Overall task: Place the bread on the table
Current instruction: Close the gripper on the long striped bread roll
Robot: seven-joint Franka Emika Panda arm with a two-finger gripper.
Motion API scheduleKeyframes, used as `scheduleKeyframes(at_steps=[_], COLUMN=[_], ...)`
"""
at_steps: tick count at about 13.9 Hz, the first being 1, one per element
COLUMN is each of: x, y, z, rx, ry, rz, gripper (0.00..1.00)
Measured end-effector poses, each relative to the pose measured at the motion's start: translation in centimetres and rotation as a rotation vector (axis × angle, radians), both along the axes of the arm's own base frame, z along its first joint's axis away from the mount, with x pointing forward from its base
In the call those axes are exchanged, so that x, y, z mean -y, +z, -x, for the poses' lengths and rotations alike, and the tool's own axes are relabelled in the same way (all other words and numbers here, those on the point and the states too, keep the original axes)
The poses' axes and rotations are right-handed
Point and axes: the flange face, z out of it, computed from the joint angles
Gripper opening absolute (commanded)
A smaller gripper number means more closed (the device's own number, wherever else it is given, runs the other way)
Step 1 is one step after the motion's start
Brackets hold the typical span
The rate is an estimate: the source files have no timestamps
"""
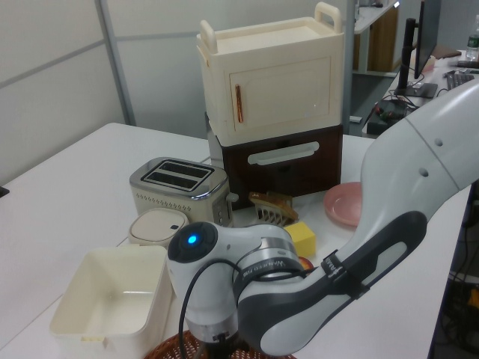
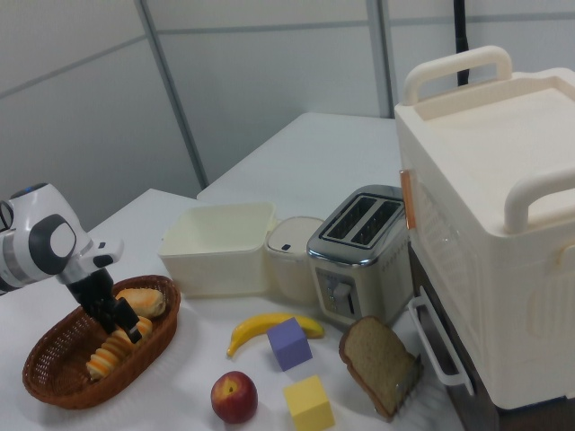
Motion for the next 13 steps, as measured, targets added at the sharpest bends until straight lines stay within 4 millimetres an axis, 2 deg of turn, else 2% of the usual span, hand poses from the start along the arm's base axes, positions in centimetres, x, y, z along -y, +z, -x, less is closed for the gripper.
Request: scheduleKeyframes(at_steps=[2,3,4,5,6,13], x=[0.0,0.0,0.0,0.0,0.0,0.0], y=[-0.9,-1.3,-1.6,-1.8,-1.8,-1.7], z=[-0.1,-0.1,-0.1,-0.1,-0.2,-0.2], rx=[-0.006,-0.009,-0.014,-0.015,-0.013,-0.004], ry=[0.006,0.008,0.009,0.01,0.013,0.022], rz=[0.013,0.017,0.019,0.022,0.024,0.032], gripper=[1.0,0.66,0.36,0.16,0.09,0.04])
